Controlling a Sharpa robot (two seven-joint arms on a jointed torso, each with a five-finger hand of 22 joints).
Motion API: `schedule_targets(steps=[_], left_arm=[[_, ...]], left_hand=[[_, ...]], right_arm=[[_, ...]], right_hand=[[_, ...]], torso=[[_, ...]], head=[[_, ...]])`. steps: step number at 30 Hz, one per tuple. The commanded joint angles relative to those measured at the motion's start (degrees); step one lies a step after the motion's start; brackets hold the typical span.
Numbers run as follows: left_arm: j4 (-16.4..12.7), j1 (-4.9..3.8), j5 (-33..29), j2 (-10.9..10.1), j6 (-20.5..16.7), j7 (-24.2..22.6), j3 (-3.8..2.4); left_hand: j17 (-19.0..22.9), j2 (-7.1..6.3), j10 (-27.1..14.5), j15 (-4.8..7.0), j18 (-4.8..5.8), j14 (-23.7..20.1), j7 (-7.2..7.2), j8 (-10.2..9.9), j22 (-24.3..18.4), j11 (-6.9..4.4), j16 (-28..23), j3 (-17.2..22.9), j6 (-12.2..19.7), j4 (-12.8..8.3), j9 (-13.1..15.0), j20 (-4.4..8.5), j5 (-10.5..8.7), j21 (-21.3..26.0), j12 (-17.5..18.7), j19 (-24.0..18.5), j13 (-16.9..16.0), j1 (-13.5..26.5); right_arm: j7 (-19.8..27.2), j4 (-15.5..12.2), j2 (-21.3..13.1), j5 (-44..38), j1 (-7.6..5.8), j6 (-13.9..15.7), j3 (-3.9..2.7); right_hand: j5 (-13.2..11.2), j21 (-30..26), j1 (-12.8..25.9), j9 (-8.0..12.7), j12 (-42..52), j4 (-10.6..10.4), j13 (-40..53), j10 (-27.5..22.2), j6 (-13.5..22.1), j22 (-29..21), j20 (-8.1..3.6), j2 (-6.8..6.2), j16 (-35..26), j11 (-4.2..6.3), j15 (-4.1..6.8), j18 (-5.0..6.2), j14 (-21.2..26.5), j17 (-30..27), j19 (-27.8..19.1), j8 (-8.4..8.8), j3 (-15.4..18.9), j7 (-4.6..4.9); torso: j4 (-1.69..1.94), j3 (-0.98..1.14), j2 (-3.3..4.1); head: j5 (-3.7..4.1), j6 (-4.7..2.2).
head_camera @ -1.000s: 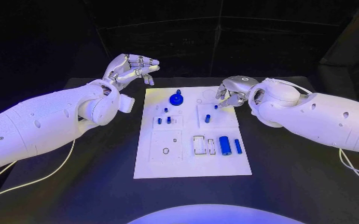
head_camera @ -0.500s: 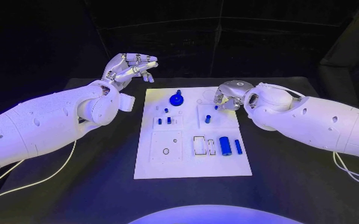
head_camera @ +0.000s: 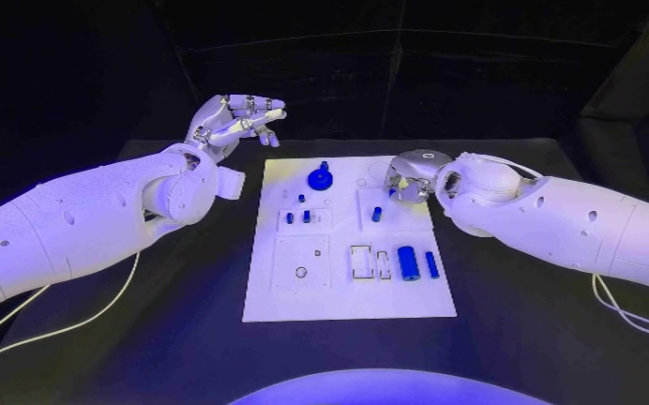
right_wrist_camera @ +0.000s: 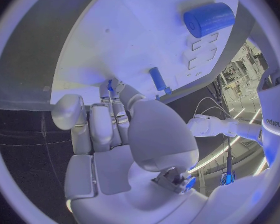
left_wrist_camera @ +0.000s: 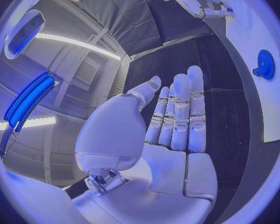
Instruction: Assemble the parts on the task board
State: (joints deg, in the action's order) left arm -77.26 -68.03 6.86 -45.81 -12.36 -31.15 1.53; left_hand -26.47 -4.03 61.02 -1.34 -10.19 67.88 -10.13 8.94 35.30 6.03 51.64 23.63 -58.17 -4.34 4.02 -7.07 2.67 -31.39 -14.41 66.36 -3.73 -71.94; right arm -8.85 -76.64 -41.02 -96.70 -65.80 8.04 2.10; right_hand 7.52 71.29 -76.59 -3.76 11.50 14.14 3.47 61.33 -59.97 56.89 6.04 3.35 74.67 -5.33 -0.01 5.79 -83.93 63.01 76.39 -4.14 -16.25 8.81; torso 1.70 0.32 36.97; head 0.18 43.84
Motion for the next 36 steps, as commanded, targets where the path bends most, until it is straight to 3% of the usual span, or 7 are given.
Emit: schedule_targets(steps=[1,14,22,30,36], left_arm=[[0.1,-0.05,-0.6,0.1,0.4,-0.7,-0.07],[0.5,-0.01,-0.7,0.2,0.1,-0.4,-0.07],[0.7,0.02,-0.7,0.2,0.1,-0.2,-0.07],[0.8,0.13,-0.7,0.2,0.3,0.1,-0.06],[0.8,0.18,-0.7,0.2,0.4,0.3,-0.06]], left_hand=[[0.1,0.35,0.2,-0.10,-0.29,0.0,-0.37,-0.2,-0.1,0.36,-0.4,-0.3,0.2,0.0,-0.1,-0.04,0.10,0.3,0.2,0.4,0.0,-0.3],[0.2,0.38,0.2,-0.09,-0.30,0.0,-0.36,-0.2,-0.3,0.35,-0.4,-0.3,0.2,-0.2,-0.1,-0.04,0.10,0.4,0.2,0.5,0.0,-0.5],[0.2,0.37,0.2,-0.09,-0.30,0.1,-0.36,-0.2,-0.3,0.35,-0.4,-0.3,0.2,-0.2,-0.1,-0.03,0.11,0.4,0.2,0.5,0.0,-0.5],[0.3,0.24,0.2,-0.12,-0.29,0.1,-0.43,-0.2,-0.4,0.41,-0.5,-0.5,0.3,-0.3,-0.1,-0.04,0.10,0.6,0.2,0.6,0.0,-0.6],[0.3,0.20,0.1,-0.13,-0.29,0.1,-0.46,-0.2,-0.5,0.43,-0.5,-0.6,0.4,-0.2,-0.1,-0.05,0.10,0.6,0.3,0.7,0.0,-0.5]], right_arm=[[0.5,0.2,0.2,0.2,0.07,-2.8,0.08],[-0.8,0.7,0.7,-0.8,0.24,-1.8,0.08],[-0.7,0.1,0.5,-2.0,0.34,3.4,0.07],[0.8,-1.8,-0.9,-2.1,0.36,9.6,0.04],[1.1,-3.6,-2.4,-1.0,0.35,12.3,0.01]], right_hand=[[-0.3,0.4,0.9,-0.1,0.0,0.4,0.1,1.1,-0.7,0.3,0.32,-0.19,0.0,0.05,-0.30,0.42,-1.7,-0.1,0.3,0.19,-1.7,0.18],[-0.6,1.0,2.8,-0.3,-0.2,1.3,0.2,3.8,-3.2,1.1,0.09,-1.23,0.6,0.40,-0.03,0.34,-1.7,-0.2,0.5,-0.15,-8.7,0.13],[-1.5,3.0,2.0,-0.5,0.1,1.8,0.4,6.1,-5.0,4.1,-0.40,-1.01,0.7,0.92,0.48,-0.18,-1.7,-0.6,1.7,-0.63,-12.5,-0.26],[-1.3,3.7,2.2,-0.4,-0.2,1.8,0.4,6.3,-5.1,5.2,-0.55,-1.64,0.9,0.95,0.57,-0.36,-1.8,-0.5,2.2,-0.47,-13.6,-0.25],[-1.1,3.8,2.1,-0.4,-0.3,1.9,0.3,6.3,-5.1,5.3,-0.59,-2.07,1.0,0.94,0.58,-0.38,-1.8,-0.5,2.2,-0.34,-14.2,-0.24]], torso=[[0.00,0.01,-0.04],[-0.01,0.01,-0.04],[-0.09,0.03,-0.06],[-0.08,0.02,-0.13],[-0.04,-0.01,-0.05]], head=[[0.00,0.06],[0.08,0.20],[0.02,0.23],[0.09,-0.07],[0.15,-0.39]])
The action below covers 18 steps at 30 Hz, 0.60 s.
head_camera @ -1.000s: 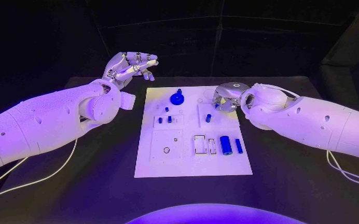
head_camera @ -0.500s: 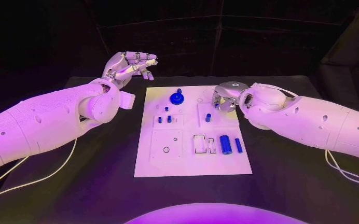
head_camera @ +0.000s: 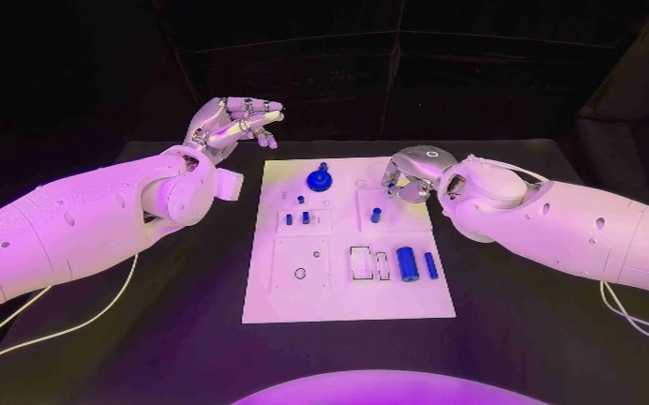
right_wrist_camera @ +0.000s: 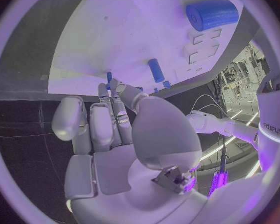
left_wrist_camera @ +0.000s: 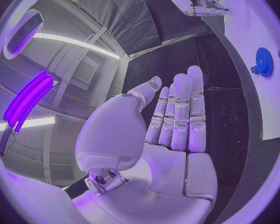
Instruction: Assemble the parts on the task board
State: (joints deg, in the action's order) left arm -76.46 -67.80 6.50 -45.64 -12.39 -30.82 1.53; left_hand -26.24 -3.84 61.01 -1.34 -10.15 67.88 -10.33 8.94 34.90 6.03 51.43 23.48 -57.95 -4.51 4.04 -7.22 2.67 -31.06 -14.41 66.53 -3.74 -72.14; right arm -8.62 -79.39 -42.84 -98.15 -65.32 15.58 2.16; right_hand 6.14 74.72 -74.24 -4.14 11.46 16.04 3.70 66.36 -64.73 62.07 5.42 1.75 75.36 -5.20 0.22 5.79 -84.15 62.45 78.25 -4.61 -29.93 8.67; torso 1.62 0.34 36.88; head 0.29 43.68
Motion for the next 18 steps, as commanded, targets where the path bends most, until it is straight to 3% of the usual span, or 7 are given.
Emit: schedule_targets(steps=[1,12,18], left_arm=[[0.0,-0.04,-0.4,0.1,0.4,0.0,-0.07],[0.1,-0.01,-1.1,0.0,0.5,0.2,-0.05],[0.2,0.00,-1.2,0.2,0.5,0.1,-0.05]], left_hand=[[0.1,-0.02,0.1,-0.14,-0.32,0.1,-0.27,-0.2,-0.1,0.44,-0.3,-0.5,0.2,-0.1,-0.1,0.09,0.10,0.3,0.3,0.5,0.0,-0.3],[0.1,-0.02,0.1,-0.15,-0.31,0.1,-0.28,-0.2,-0.2,0.46,-0.3,-0.5,0.2,-0.1,-0.1,0.08,0.10,0.4,0.3,0.5,0.0,-0.3],[0.1,-0.02,0.1,-0.15,-0.31,0.1,-0.28,-0.2,-0.2,0.46,-0.3,-0.5,0.2,-0.1,-0.1,0.08,0.10,0.4,0.3,0.5,0.0,-0.3]], right_arm=[[0.9,-1.2,-0.8,0.7,-0.14,5.1,-0.05],[2.4,-8.9,-4.7,5.2,-0.19,8.9,-0.23],[4.1,-13.4,-4.1,8.8,-0.18,9.4,-0.29]], right_hand=[[0.3,0.3,-0.2,0.0,-0.3,0.0,0.1,1.2,-0.3,0.1,0.02,-0.47,0.3,0.82,0.36,-0.37,-1.5,0.0,0.4,0.13,-0.5,-0.10],[0.9,0.5,-0.3,0.1,-0.5,0.1,0.1,1.4,-0.4,0.3,-0.02,-1.20,0.4,0.76,0.35,-0.39,-1.5,0.1,0.3,0.27,-1.4,-0.04],[1.3,0.6,-0.4,0.1,-0.7,0.1,0.1,1.3,-0.3,0.3,-0.02,-1.46,0.5,0.70,0.31,-0.38,-1.5,0.0,0.3,0.37,-1.9,0.04]], torso=[[0.05,0.00,0.05],[0.06,-0.02,0.01],[0.14,-0.06,0.07]], head=[[0.04,-0.23],[-0.14,-0.31],[-0.74,-0.19]])
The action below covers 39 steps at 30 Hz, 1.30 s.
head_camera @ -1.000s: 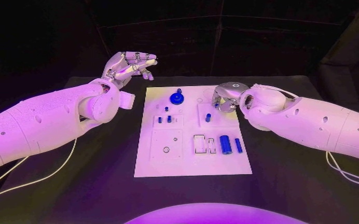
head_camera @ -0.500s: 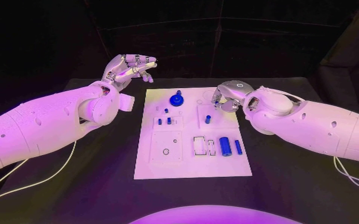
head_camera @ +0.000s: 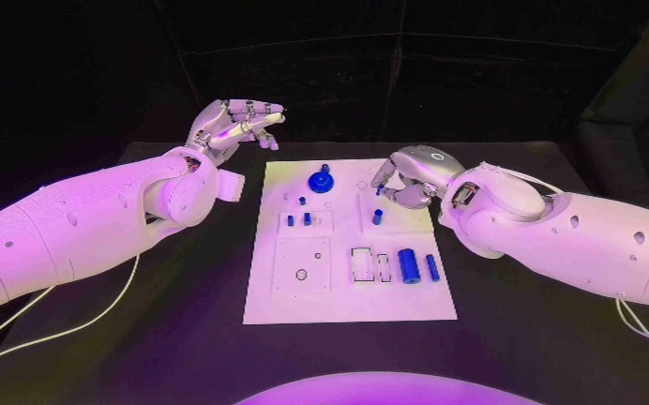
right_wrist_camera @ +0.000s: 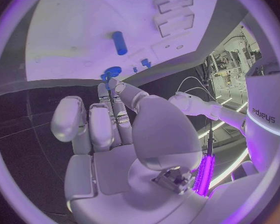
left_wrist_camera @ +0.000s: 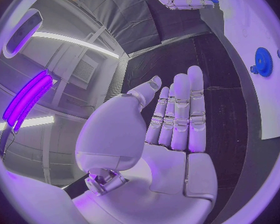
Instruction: Assemble the parts on the task board
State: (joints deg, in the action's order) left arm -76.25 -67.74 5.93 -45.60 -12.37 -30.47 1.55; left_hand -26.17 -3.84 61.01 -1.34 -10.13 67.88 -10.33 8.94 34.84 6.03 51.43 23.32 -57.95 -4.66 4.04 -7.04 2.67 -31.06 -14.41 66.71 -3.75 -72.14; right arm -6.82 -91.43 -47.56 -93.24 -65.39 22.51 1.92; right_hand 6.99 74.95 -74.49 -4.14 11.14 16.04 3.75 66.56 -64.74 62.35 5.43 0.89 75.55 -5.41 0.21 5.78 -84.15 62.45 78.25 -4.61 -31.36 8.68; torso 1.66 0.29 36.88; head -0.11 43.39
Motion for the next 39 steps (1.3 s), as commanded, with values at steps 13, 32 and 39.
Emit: schedule_targets(steps=[13,32,39], left_arm=[[-0.2,-0.07,-0.6,0.5,0.5,-0.2,-0.06],[0.0,-0.07,-0.6,1.0,0.6,0.0,-0.06],[0.0,-0.07,-0.6,1.0,0.8,0.1,-0.05]], left_hand=[[0.1,-0.04,0.0,-0.18,-0.33,0.0,-0.31,-0.2,-0.2,0.48,-0.3,-0.5,0.3,0.1,-0.1,-0.12,0.10,0.5,0.3,0.4,0.0,-0.2],[0.2,-0.05,0.0,-0.19,-0.33,0.0,-0.31,-0.2,-0.3,0.49,-0.4,-0.5,0.3,0.1,-0.1,-0.12,0.10,0.5,0.3,0.4,0.0,-0.3],[0.2,-0.05,0.0,-0.19,-0.33,0.0,-0.31,-0.2,-0.3,0.49,-0.4,-0.5,0.3,0.1,-0.1,-0.12,0.10,0.6,0.3,0.4,0.0,-0.3]], right_arm=[[3.9,-2.4,6.4,1.4,2.59,0.3,0.04],[2.3,2.0,11.7,-3.6,6.26,-4.2,0.20],[2.2,2.5,12.5,-4.1,6.85,-5.1,0.28]], right_hand=[[0.6,0.4,-0.2,0.1,-0.6,0.0,0.0,1.0,-0.1,0.0,0.00,-0.97,0.3,0.79,0.24,-0.36,-1.5,0.0,0.2,0.52,-0.9,0.15],[-0.4,0.3,0.0,0.1,-0.8,-0.3,0.1,1.0,-0.1,-0.1,0.10,-1.30,0.4,0.74,0.15,-0.33,-1.5,-0.1,0.1,0.56,-1.0,0.20],[-0.5,0.3,0.1,0.1,-0.8,-0.4,0.1,1.0,-0.1,-0.2,0.11,-1.33,0.4,0.73,0.14,-0.33,-1.5,-0.3,0.0,0.57,-1.0,0.21]], torso=[[0.26,-0.13,0.06],[0.03,-0.01,0.06],[0.05,0.00,0.09]], head=[[-2.13,0.88],[-3.54,2.10],[-3.77,2.41]])
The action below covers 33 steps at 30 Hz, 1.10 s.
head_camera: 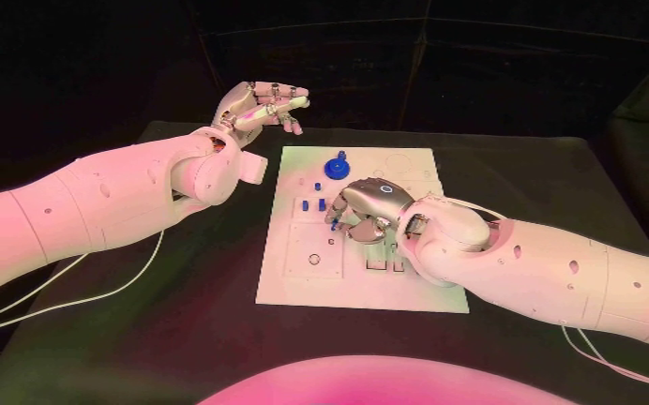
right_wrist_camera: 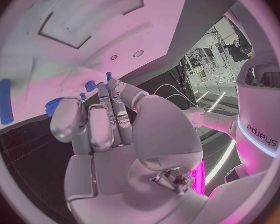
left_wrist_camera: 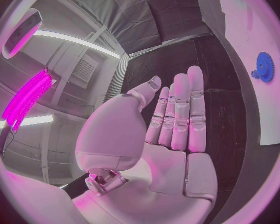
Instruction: Assemble the parts on the task board
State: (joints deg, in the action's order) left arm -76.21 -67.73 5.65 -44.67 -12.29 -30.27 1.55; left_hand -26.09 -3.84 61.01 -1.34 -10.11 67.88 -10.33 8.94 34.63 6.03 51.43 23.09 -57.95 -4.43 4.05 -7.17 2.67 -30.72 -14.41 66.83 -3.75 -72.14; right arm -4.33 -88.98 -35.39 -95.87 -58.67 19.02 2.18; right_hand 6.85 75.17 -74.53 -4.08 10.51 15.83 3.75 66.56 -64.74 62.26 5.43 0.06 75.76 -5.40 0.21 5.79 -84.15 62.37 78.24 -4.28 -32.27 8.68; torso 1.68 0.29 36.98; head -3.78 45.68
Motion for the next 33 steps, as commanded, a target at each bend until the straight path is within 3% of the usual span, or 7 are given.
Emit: schedule_targets(steps=[1,33], left_arm=[[0.0,-0.08,-0.3,0.1,0.7,-0.1,-0.06],[0.2,-0.08,-0.3,0.1,0.9,0.1,-0.05]], left_hand=[[0.1,-0.05,0.0,-0.19,-0.35,0.0,-0.31,-0.2,-0.1,0.49,-0.4,-0.3,0.3,-0.1,-0.1,0.00,0.10,0.2,0.3,0.3,0.0,-0.3],[0.1,-0.05,0.0,-0.19,-0.35,0.0,-0.31,-0.2,-0.1,0.49,-0.4,-0.3,0.3,-0.1,-0.1,0.00,0.10,0.2,0.3,0.3,0.0,-0.3]], right_arm=[[-0.3,0.1,0.4,-1.6,0.23,-1.7,0.04],[-0.8,0.3,1.1,-3.4,1.08,-4.0,0.15]], right_hand=[[-0.3,0.1,0.1,0.1,-0.1,-0.2,0.1,1.0,-0.1,-0.1,0.11,-0.50,0.1,0.73,0.15,-0.33,-1.5,-0.2,0.0,0.24,-0.1,0.20],[-0.4,0.1,0.2,0.1,-0.2,-0.3,0.1,0.9,-0.1,-0.1,0.13,-0.56,0.2,0.71,0.13,-0.33,-1.5,-0.1,0.0,0.26,-0.1,0.21]], torso=[[0.02,0.00,-0.05],[-0.03,-0.01,-0.03]], head=[[-0.17,0.20],[-0.54,0.69]])
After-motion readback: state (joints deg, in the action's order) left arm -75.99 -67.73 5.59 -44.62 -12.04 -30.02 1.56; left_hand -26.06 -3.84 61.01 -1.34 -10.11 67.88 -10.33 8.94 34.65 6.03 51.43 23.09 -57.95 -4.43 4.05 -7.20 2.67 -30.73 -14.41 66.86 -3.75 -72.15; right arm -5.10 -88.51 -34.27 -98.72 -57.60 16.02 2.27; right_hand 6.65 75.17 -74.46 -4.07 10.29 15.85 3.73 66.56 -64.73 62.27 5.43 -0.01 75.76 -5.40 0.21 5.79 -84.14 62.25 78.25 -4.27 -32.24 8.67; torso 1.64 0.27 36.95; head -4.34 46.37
